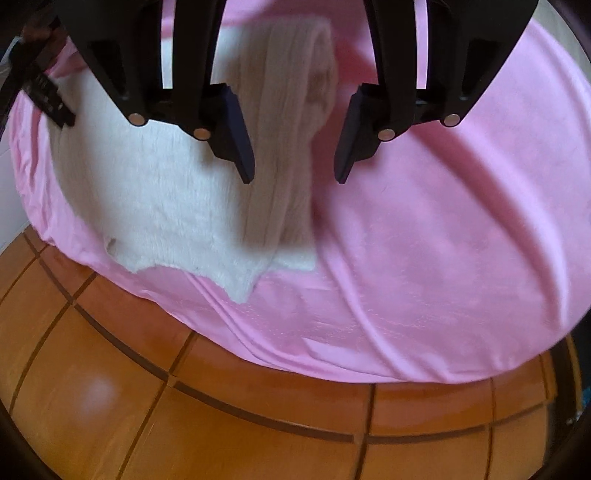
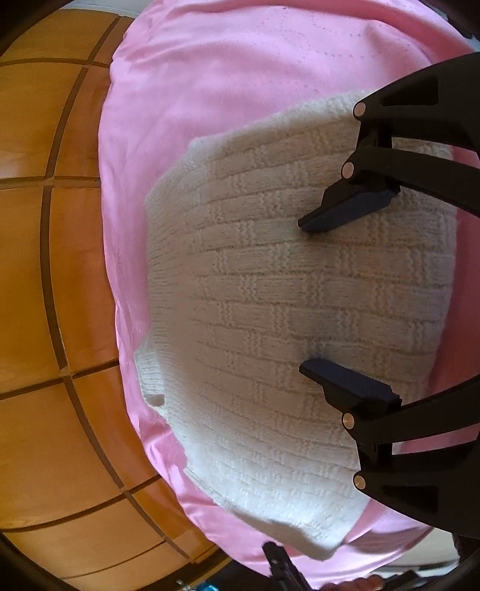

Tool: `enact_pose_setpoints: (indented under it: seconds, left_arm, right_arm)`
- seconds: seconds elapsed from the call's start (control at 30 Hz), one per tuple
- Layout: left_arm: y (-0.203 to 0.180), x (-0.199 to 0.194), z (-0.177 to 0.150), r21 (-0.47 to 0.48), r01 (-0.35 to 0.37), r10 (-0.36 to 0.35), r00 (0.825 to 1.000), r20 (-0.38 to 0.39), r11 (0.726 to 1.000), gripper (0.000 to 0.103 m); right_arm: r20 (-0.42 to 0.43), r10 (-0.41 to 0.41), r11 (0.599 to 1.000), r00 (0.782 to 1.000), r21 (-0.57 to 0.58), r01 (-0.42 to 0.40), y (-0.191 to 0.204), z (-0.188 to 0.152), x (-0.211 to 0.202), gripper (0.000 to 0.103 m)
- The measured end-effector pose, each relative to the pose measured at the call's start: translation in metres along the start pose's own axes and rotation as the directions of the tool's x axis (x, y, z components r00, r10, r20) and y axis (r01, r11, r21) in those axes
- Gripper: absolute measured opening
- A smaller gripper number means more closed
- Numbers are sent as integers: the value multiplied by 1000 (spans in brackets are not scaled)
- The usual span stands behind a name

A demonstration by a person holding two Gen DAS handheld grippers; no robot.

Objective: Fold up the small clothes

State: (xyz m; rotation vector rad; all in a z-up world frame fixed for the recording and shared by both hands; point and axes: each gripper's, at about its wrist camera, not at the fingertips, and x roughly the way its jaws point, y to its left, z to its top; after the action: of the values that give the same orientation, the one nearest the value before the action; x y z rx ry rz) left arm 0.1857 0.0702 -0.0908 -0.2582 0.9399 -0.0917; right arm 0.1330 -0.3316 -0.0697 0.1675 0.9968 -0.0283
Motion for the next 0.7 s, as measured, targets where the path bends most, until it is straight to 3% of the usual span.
enact_pose_setpoints:
  seconds: [0.07, 0.33, 0.37, 0.4, 0.47, 0.6, 0.67, 0.7]
  left_arm:
    - [0, 12, 11, -9, -6, 6, 1000, -10, 1000, 44]
    - [-3, 52, 38, -72, 104, -110, 991, -82, 992, 42]
    - [-6, 59, 38, -57, 88, -94, 991, -100, 994, 33]
    - [-7, 65, 35, -52, 65, -71, 990, -119, 997, 5]
    - [-9, 60, 25, -47, 59, -63, 995, -75, 997, 5]
    - [0, 52, 6, -68, -38, 37, 999, -21, 997, 5]
    - [0, 57, 6, -74, -74, 71, 997, -39, 994, 11]
    - [-4, 52, 9, -72, -88, 86, 996, -28, 994, 21]
  right_arm:
    - [3, 8, 1000, 1000, 8, -8, -3, 0, -1, 71]
    - [11, 10, 1000, 1000, -3, -10, -2, -2, 1, 72]
    - [13, 9, 1000, 1000, -3, -9, -1, -2, 1, 73]
    - [14, 9, 1000, 1000, -3, -9, -1, -2, 1, 73]
    - [17, 5, 1000, 1000, -6, -5, 0, -3, 0, 73]
    - [18, 8, 1000, 1000, -8, -8, 0, -4, 2, 74]
    - [19, 7, 1000, 1000, -18, -7, 1, -4, 3, 75]
    - [19, 5, 1000, 1000, -23, -4, 2, -4, 4, 75]
